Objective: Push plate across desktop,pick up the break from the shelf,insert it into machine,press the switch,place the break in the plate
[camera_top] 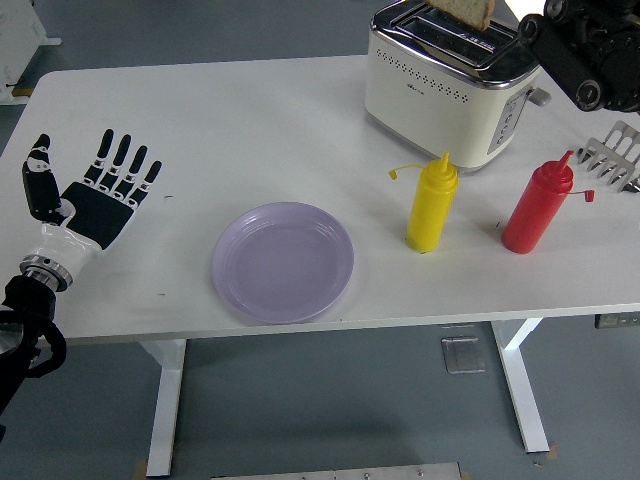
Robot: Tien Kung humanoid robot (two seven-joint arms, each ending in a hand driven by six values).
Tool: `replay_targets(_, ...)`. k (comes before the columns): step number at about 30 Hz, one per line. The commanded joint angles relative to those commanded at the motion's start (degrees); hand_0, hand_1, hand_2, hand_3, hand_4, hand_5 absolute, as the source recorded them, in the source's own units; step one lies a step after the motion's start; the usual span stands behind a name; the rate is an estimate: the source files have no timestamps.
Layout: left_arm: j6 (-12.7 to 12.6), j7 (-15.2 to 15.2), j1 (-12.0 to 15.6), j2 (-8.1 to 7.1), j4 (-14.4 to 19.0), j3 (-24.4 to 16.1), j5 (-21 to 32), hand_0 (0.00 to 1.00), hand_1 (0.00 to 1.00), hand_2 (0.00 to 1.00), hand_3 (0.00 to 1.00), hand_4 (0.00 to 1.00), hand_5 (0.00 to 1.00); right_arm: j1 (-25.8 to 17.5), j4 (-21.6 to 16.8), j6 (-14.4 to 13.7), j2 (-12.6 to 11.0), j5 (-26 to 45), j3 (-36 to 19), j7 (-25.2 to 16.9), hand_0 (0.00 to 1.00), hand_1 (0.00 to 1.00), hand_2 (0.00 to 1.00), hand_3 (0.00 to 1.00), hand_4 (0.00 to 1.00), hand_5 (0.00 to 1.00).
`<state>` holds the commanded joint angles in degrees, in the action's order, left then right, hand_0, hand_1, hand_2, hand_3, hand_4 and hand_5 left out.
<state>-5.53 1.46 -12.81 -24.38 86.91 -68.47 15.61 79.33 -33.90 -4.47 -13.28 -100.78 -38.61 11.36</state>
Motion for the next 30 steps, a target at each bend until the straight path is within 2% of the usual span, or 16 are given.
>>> replay_targets(7, 0.0, -0.1, 0.0, 0.22, 0.1, -0.5, 0.0, 0.811, 0.744, 0.698, 0.705, 0.791, 0.998, -1.4, -8.7, -0.3, -3.2, -1.6, -0.3, 0.4, 0.321, 0.423, 0.389, 0.453, 0.291, 0.002)
replay_targets(12, 0.0, -0.1, -0.1, 0.38, 0.1, -0.6, -0.1, 0.811, 0.744, 0.698, 0.705, 0.791, 0.998, -2.4, -15.1, 1.3, -4.8, -1.7, -0.2, 1.2, 0.323, 0.419, 0.387, 0.451, 0.290, 0.002)
replay_targets(21, 0.1, -0.1, 0.1, 0.51, 0.1, -0.9, 0.0, 0.812, 0.744, 0.698, 0.705, 0.791, 0.998, -3.3, -27.5, 7.7, -8.6, 5.0, 2.2, 4.1, 0.325, 0.418, 0.388, 0.453, 0.296, 0.002)
replay_targets(30, 0.1, -0.1, 0.2, 0.54, 0.0, -0.9, 0.1, 0.812, 0.744, 0.698, 0.705, 0.792, 0.998, -3.6, -40.9, 15.1, -10.7, 18.3, 5.9, 10.1, 0.302, 0.409, 0.384, 0.453, 0.311, 0.002)
